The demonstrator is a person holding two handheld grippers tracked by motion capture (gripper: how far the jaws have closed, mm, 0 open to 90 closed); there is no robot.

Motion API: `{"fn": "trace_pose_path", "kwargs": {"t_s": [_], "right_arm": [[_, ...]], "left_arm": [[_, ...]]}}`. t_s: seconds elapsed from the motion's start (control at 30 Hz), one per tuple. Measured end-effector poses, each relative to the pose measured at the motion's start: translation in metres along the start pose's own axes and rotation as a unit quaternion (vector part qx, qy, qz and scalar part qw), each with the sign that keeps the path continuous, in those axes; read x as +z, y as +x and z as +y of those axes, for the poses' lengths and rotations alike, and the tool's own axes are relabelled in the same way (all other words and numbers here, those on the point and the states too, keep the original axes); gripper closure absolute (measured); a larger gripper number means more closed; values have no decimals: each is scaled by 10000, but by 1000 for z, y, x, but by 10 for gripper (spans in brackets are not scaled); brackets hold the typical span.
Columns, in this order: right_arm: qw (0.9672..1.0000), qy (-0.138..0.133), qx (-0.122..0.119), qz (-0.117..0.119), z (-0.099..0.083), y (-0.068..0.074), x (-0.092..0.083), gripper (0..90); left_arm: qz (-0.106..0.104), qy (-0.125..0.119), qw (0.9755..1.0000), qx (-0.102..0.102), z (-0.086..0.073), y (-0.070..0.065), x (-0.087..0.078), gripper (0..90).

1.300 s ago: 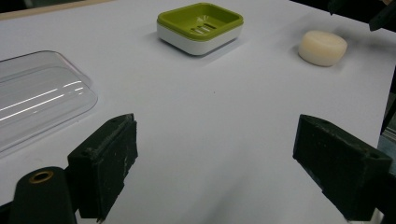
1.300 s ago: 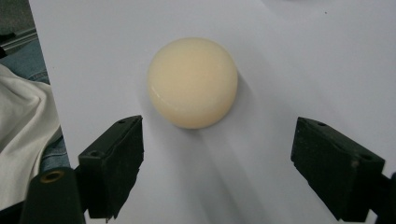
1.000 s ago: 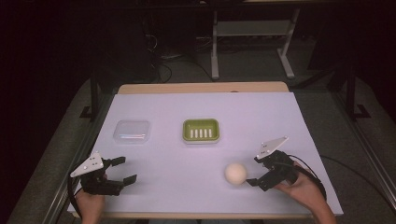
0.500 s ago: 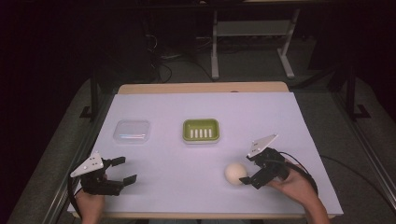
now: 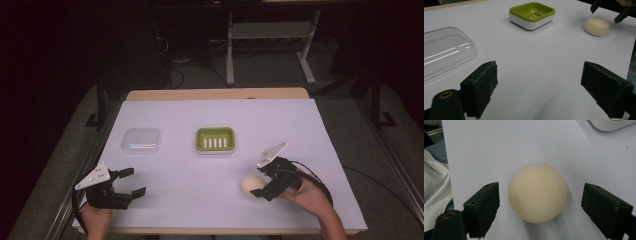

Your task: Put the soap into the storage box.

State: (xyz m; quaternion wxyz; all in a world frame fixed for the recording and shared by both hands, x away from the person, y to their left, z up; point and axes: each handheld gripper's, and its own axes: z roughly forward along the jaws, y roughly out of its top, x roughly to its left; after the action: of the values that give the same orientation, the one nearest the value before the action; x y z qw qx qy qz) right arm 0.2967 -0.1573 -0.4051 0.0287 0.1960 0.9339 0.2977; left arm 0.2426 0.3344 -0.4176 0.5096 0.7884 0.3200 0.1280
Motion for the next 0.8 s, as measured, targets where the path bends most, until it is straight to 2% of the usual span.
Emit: {"fn": "trace_pose_path", "kwargs": {"t_s": [0.13, 0.8], "right_arm": [[10000, -9, -17, -8, 0, 1, 2, 143], [9992, 381, -87, -6, 6, 6, 24, 145]], "left_arm": [[-1, 4, 10000, -12, 0, 0, 0, 131], [-31, 0, 10000, 6, 0, 0, 2, 131]]}}
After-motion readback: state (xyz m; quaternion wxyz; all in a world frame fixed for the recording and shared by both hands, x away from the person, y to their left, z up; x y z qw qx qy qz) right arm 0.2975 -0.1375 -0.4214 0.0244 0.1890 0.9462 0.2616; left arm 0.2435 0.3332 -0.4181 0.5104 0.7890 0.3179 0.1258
